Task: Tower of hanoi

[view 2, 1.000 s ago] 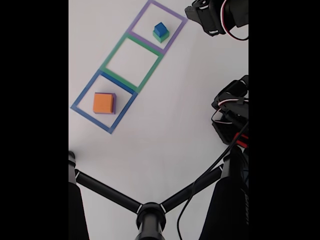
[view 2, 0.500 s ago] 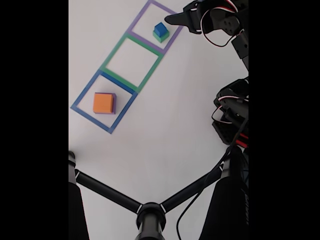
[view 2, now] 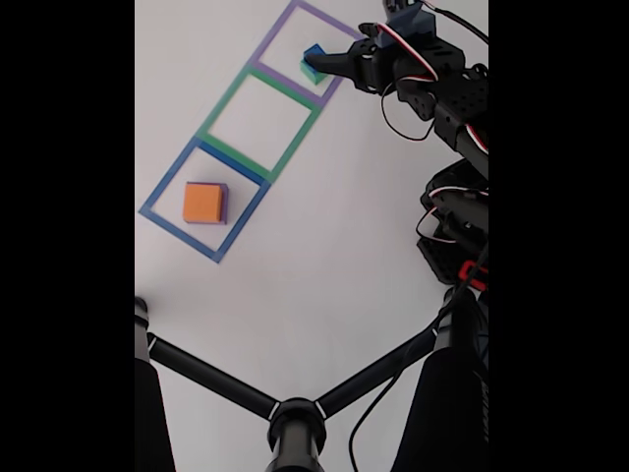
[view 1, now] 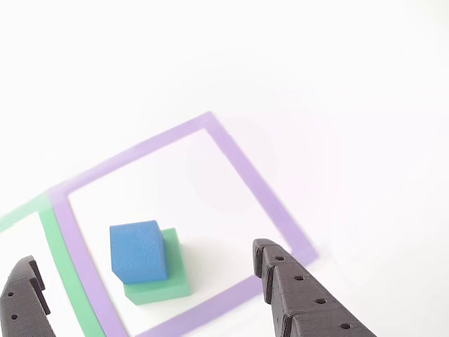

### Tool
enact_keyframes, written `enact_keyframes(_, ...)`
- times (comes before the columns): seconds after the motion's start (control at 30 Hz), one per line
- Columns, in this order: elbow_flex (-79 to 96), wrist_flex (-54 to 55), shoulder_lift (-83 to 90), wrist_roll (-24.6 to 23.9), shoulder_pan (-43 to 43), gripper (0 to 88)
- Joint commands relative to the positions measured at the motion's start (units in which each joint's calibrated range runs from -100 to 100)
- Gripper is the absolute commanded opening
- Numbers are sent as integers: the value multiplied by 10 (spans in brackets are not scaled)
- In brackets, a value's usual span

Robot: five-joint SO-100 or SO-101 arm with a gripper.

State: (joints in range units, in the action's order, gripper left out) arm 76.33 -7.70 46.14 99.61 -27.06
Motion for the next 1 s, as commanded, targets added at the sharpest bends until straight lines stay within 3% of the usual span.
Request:
enact_keyframes(0.0, 21, 93, -34, 4, 7, 361)
enact_keyframes(0.57, -4, 324, -253, 4, 57, 349)
enact_keyframes(0.97, -31, 343, -302, 4, 58, 330)
